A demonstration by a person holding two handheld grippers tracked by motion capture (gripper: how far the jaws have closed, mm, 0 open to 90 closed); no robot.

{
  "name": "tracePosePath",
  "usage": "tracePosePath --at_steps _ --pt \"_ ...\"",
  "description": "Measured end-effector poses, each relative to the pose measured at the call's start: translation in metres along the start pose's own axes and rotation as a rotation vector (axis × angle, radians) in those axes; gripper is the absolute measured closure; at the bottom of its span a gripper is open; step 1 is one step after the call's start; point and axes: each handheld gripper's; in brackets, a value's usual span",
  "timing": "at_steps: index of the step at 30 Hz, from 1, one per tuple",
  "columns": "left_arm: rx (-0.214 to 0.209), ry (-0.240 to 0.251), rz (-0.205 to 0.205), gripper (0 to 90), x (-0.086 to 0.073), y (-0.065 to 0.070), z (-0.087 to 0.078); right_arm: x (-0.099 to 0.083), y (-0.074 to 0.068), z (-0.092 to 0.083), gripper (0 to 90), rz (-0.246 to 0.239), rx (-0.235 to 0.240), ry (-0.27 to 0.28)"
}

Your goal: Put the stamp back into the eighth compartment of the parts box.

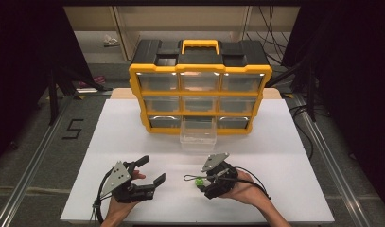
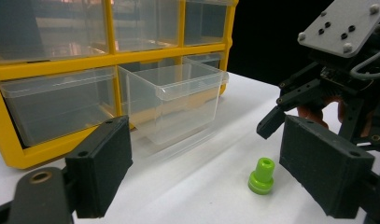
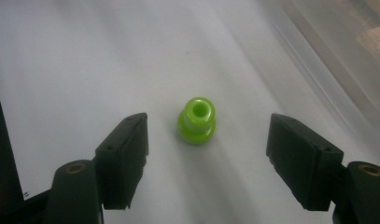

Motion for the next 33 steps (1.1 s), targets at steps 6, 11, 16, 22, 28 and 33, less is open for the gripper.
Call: tracePosePath --at_steps 6,11,16,22,28,33 --pt "0.000 0.003 0.002 16.5 0.000 0.000 0.000 0.005 0.001 0.004 33.9 -0.017 0.004 -0.018" --pt "0.004 0.007 0.003 16.5 0.000 0.000 0.000 0.008 -0.001 0.009 36.8 -0.032 0.006 -0.034" --pt "0.004 0.008 0.007 16.5 0.000 0.000 0.000 0.009 0.001 0.013 40.9 -0.029 0.018 -0.052" --pt "0.005 0.013 0.005 16.5 0.001 0.000 -0.001 0.009 0.002 0.022 45.2 -0.035 0.041 -0.080" --pt "0.007 0.013 0.009 16.4 0.001 0.001 -0.001 0.008 0.005 0.028 50.4 -0.040 0.053 -0.093" --pt "0.014 0.017 0.013 16.1 0.001 0.001 -0.001 0.009 0.004 0.031 54.0 -0.033 0.055 -0.108"
Point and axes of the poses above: each handheld gripper's, and its own axes: z roughly forward along the jaws, x roughly out of its top, y roughly to its right, and after that the axes turned 5 degrees about x, right-handed
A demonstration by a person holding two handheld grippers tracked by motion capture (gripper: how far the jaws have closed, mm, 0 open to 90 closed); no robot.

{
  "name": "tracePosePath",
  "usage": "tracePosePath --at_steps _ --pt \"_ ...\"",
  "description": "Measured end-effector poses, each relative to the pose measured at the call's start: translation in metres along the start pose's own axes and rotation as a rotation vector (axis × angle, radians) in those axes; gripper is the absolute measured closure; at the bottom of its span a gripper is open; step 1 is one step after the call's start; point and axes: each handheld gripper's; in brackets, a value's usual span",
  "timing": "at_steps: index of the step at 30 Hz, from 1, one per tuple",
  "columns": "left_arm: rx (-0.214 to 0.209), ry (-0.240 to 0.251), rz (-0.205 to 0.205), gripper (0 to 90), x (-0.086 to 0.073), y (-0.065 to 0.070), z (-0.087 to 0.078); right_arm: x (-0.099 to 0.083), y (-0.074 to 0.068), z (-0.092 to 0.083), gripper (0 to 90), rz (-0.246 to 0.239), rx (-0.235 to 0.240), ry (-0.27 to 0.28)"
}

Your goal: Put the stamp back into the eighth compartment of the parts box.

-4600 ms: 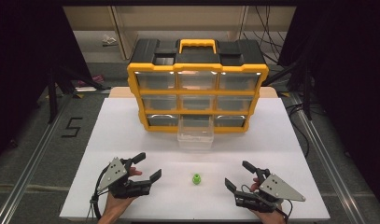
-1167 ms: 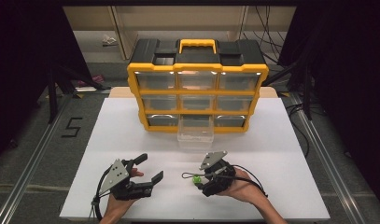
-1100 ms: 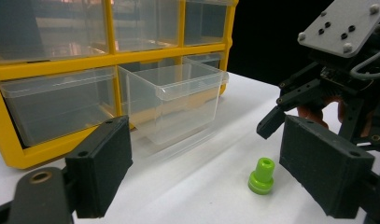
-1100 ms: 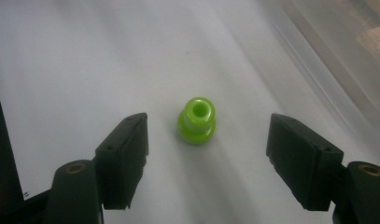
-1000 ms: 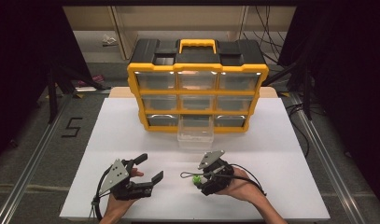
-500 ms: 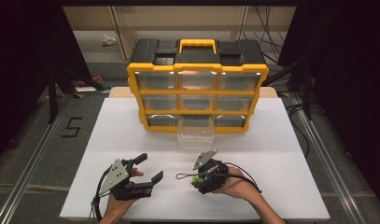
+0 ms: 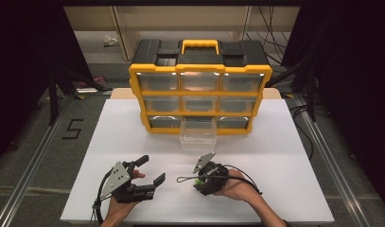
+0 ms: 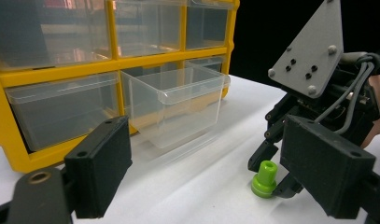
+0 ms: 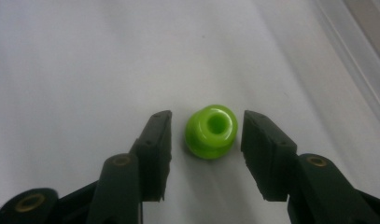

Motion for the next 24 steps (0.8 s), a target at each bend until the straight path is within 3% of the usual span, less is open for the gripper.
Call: tracePosePath --at_steps 6,16,24 --pt "0.003 -0.003 0.000 16.1 0.000 0.000 0.000 0.001 0.001 0.002 60.0 0.008 0.000 -0.003" --pt "-0.001 -0.002 0.000 16.1 0.000 0.000 0.000 0.002 -0.001 0.003 64.5 -0.037 -0.022 -0.003" --pt "0.001 0.000 0.000 16.1 0.000 0.000 0.000 0.003 0.003 -0.011 64.7 -0.051 -0.054 0.079"
Point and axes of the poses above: each handheld gripper's, and its own axes: z roughly forward along the jaws, x roughly out of its top, y roughly to its right, and after that the axes turned 5 degrees about x, right-handed
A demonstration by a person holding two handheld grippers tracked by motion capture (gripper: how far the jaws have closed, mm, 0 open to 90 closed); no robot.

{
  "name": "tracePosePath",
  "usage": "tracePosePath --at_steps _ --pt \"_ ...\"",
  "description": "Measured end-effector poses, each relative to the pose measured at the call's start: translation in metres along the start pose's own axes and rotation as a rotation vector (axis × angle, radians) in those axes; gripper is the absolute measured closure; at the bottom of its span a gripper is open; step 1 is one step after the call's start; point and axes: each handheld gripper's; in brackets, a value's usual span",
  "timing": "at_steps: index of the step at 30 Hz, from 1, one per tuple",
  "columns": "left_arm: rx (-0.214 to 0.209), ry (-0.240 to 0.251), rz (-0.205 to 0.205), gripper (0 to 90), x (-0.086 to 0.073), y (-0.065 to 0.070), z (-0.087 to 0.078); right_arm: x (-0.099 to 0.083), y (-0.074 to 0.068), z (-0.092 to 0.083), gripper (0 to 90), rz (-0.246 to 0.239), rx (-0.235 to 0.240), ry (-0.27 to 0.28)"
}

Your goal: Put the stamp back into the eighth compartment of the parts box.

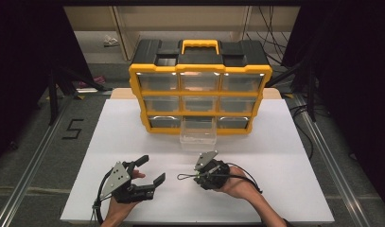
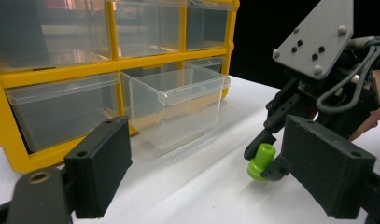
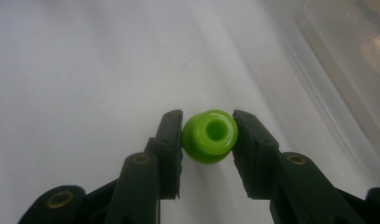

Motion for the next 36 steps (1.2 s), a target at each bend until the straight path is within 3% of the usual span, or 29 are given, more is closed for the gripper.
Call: tracePosePath --at_steps 26,36 --pt "-0.005 -0.003 0.000 16.2 0.000 0.001 0.001 0.005 0.006 -0.034 64.7 0.023 -0.091 0.192" --pt "-0.005 -0.003 -0.001 16.3 -0.001 0.000 0.001 0.007 0.014 -0.046 64.7 0.039 -0.133 0.254"
Point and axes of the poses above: each handheld gripper's, and its own axes: z roughly forward along the jaws, x roughly out of its top, y roughly to its right, and after that the axes turned 5 degrees about x, right-handed
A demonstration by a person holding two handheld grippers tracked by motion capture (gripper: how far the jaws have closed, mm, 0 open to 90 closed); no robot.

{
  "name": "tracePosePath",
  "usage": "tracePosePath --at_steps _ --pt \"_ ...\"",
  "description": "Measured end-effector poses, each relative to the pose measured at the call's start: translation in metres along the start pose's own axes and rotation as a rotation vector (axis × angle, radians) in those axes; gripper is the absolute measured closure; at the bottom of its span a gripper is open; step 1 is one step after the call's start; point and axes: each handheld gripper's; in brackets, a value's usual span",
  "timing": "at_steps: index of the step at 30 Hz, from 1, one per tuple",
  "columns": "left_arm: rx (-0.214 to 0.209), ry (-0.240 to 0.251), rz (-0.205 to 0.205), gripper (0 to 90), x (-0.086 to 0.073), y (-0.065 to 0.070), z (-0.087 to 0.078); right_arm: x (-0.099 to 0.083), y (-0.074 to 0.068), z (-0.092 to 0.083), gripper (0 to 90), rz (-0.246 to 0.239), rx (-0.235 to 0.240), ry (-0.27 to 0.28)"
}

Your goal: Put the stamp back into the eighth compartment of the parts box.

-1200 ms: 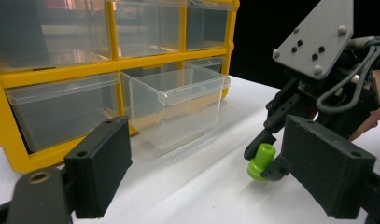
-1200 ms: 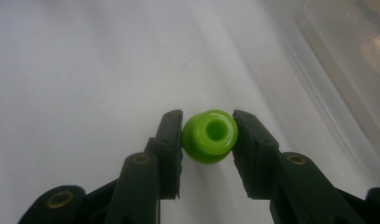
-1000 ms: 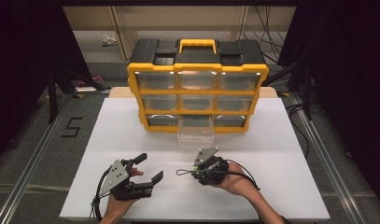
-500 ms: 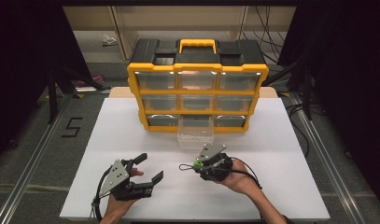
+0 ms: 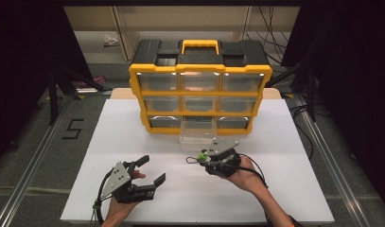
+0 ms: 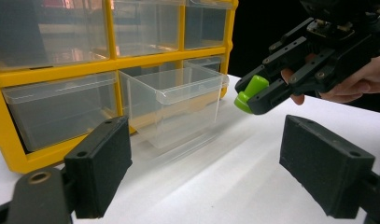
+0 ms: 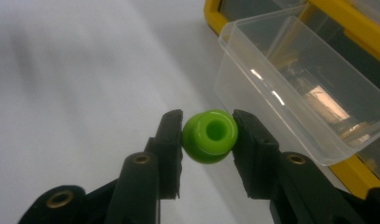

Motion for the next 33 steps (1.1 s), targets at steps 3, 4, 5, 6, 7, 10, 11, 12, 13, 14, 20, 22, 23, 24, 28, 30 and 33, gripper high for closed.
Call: tracePosePath --at_steps 3,4,5,6,7,10,11,12,13,14,20,22,23,24,28,30,33 --pt "0.001 0.001 0.001 16.2 0.000 0.000 0.000 0.001 0.002 -0.002 64.7 0.005 -0.007 0.012" --pt "0.001 0.001 0.000 16.2 0.000 0.000 0.000 0.002 0.003 -0.003 64.7 0.002 -0.009 0.018" --pt "0.001 0.000 0.000 16.3 0.000 0.000 0.000 0.003 0.003 -0.003 64.7 0.004 -0.008 0.021" --pt "0.002 -0.002 0.000 16.2 0.000 0.000 0.000 0.004 0.004 -0.004 64.7 0.002 -0.010 0.021" --pt "0.002 -0.003 0.001 16.2 0.000 0.000 0.000 0.004 0.004 -0.003 64.7 -0.004 -0.012 0.025" --pt "0.001 -0.002 0.002 16.3 0.000 0.000 0.000 0.007 0.007 -0.003 64.7 0.000 -0.016 0.031" --pt "0.001 -0.003 0.002 16.3 0.000 0.000 0.000 0.008 0.008 -0.003 64.7 0.001 -0.019 0.034" --pt "0.001 -0.005 0.002 16.3 0.000 0.000 0.000 0.009 0.008 -0.004 64.7 0.004 -0.021 0.036" --pt "0.001 -0.005 0.002 16.3 0.000 0.000 0.000 0.009 0.009 -0.004 64.7 0.002 -0.023 0.042" --pt "0.002 -0.004 0.002 16.3 0.000 0.000 0.000 0.010 0.010 -0.005 64.7 0.003 -0.026 0.047" --pt "0.000 -0.004 0.006 16.3 0.000 0.000 0.000 0.016 0.017 -0.009 64.7 0.011 -0.045 0.061" --pt "0.000 -0.005 0.007 16.3 0.000 0.000 0.000 0.018 0.019 -0.010 64.7 0.011 -0.052 0.065" --pt "0.002 -0.005 0.007 16.3 -0.001 0.000 0.001 0.019 0.021 -0.011 64.7 0.009 -0.056 0.067" --pt "0.003 -0.005 0.008 16.3 -0.001 0.000 0.001 0.020 0.022 -0.012 64.7 0.012 -0.059 0.071" --pt "0.001 -0.003 0.011 16.3 0.000 0.001 0.000 0.024 0.027 -0.012 64.7 0.020 -0.062 0.082" --pt "0.000 -0.003 0.009 16.3 0.000 0.000 0.000 0.026 0.028 -0.011 64.7 0.022 -0.065 0.082" --pt "0.000 -0.002 0.008 16.3 0.000 0.000 0.000 0.028 0.030 -0.010 64.7 0.021 -0.070 0.084"
Point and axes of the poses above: each handheld gripper's, and its own axes: z roughly forward along the jaws, x roughly out of its top, y roughly to its right, and after that the axes turned 5 degrees about x, right-handed
